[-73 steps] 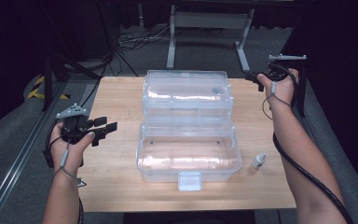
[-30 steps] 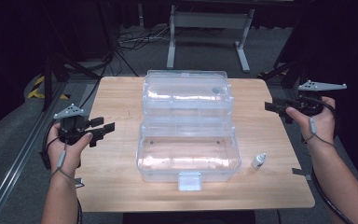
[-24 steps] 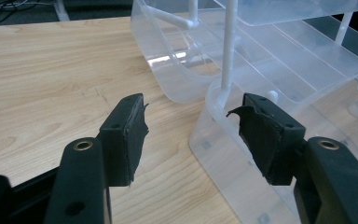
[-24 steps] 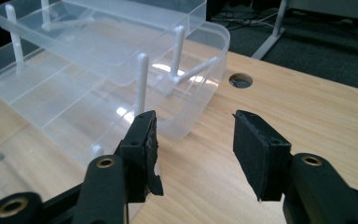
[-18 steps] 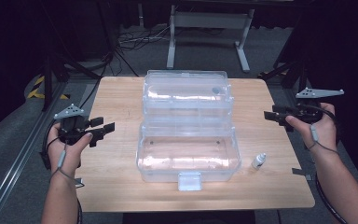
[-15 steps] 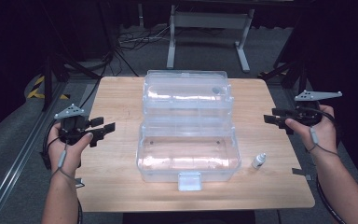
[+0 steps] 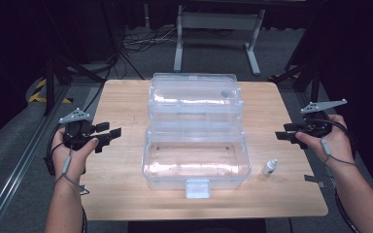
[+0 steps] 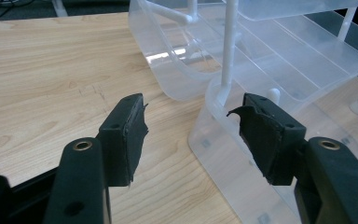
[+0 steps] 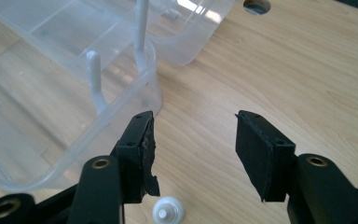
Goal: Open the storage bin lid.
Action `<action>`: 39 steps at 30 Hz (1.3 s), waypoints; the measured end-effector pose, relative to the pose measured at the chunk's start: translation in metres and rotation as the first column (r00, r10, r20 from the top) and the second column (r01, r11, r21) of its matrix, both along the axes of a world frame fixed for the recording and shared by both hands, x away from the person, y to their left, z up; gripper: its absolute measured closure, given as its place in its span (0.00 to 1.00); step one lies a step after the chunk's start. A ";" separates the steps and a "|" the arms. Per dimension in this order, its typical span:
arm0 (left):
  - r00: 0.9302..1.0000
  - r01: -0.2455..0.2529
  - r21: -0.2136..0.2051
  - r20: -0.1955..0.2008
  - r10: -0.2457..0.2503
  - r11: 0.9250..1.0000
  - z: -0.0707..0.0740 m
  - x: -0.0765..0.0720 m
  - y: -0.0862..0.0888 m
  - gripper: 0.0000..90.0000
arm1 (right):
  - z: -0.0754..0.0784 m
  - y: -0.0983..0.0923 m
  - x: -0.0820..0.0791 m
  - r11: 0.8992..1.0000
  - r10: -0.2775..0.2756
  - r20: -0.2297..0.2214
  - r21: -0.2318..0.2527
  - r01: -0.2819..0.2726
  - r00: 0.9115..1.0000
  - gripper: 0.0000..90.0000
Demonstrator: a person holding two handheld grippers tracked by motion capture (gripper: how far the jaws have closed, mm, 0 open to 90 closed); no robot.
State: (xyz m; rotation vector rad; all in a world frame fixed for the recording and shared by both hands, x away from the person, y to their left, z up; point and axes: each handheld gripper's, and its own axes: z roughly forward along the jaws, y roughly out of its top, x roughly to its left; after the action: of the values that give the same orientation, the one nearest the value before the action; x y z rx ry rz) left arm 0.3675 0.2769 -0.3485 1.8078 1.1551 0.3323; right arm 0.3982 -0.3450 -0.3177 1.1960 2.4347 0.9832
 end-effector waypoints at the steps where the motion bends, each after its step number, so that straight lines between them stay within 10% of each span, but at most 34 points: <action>1: 1.000 0.001 0.000 -0.002 -0.001 1.000 0.000 0.000 0.000 0.46 | 0.000 0.000 0.000 1.000 0.004 -0.007 -0.010 -0.004 1.000 0.53; 18: 1.000 0.005 0.000 -0.003 -0.005 1.000 -0.001 0.001 0.000 0.46 | -0.018 0.010 0.004 0.977 0.129 -0.209 -0.142 -0.161 0.969 0.55; 39: 1.000 0.002 -0.001 -0.009 -0.002 1.000 -0.002 0.001 0.001 0.46 | -0.040 0.024 0.003 0.940 0.179 -0.312 -0.227 -0.255 0.933 0.59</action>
State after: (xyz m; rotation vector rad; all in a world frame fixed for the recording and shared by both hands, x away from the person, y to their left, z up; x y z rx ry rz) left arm 0.3686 0.2776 -0.3504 1.8115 1.1596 0.3231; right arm 0.4015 -0.3214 -0.3572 1.0522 2.8673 0.5359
